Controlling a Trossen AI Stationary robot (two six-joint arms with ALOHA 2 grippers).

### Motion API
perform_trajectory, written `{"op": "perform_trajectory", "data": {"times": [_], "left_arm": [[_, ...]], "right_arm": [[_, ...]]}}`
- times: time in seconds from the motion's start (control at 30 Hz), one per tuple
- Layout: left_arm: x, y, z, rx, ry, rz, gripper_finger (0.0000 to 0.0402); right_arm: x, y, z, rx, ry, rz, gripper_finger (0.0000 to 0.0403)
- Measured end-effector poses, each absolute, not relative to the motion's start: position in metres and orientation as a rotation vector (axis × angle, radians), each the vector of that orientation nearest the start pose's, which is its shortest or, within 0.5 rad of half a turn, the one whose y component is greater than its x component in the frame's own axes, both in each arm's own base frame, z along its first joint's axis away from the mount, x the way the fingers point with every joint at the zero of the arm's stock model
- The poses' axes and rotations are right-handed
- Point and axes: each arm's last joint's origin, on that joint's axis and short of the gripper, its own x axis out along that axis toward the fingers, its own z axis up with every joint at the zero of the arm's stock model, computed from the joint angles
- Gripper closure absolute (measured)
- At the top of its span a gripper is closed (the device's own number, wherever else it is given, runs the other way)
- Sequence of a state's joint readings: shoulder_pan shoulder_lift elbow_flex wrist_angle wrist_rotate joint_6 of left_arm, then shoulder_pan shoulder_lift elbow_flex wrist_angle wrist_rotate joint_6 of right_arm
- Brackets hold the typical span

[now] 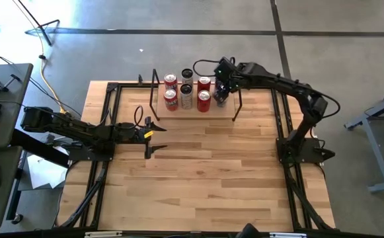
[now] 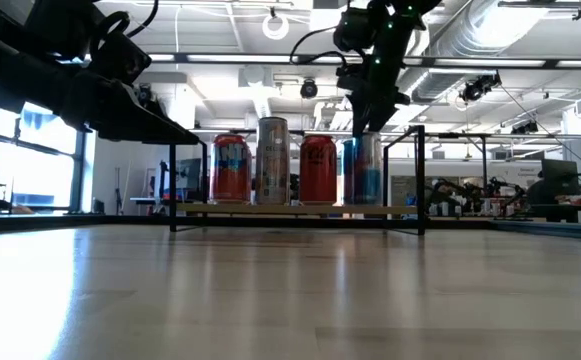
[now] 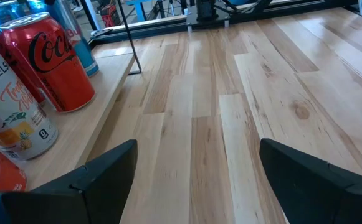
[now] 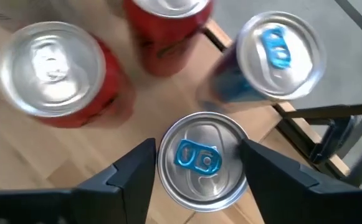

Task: Place canned beverage on shelf
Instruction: Put the blue soda can on the shelf aligned with the blue soda can

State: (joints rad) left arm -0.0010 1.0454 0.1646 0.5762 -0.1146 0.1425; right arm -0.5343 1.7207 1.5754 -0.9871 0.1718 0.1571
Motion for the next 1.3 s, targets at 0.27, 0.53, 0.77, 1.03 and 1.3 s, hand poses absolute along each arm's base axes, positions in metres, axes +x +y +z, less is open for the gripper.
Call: {"op": "perform_trajectory", "data": {"times": [0.27, 0.53, 0.77, 1.03, 1.3], "left_arm": [[0.182, 0.003, 0.152, 0.159, 0.312, 0.091, 0.0074], [0.182, 0.003, 0.152, 0.156, 0.313, 0.091, 0.0074], [0.182, 0.003, 0.152, 0.151, 0.316, 0.092, 0.0074], [0.182, 0.003, 0.152, 0.151, 0.316, 0.092, 0.0074], [0.182, 0.003, 0.152, 0.151, 0.316, 0.092, 0.0074]], "right_arm": [[0.313, -0.165, 0.319, 0.269, 1.059, -0.664, 0.0142], [0.309, -0.168, 0.316, 0.272, 1.122, -0.687, 0.0092], [0.313, -0.178, 0.300, 0.305, 1.173, -0.691, 0.0091], [0.315, -0.180, 0.295, 0.290, 1.193, -0.666, 0.0120], [0.316, -0.180, 0.296, 0.170, 1.227, -0.574, 0.0177]]}}
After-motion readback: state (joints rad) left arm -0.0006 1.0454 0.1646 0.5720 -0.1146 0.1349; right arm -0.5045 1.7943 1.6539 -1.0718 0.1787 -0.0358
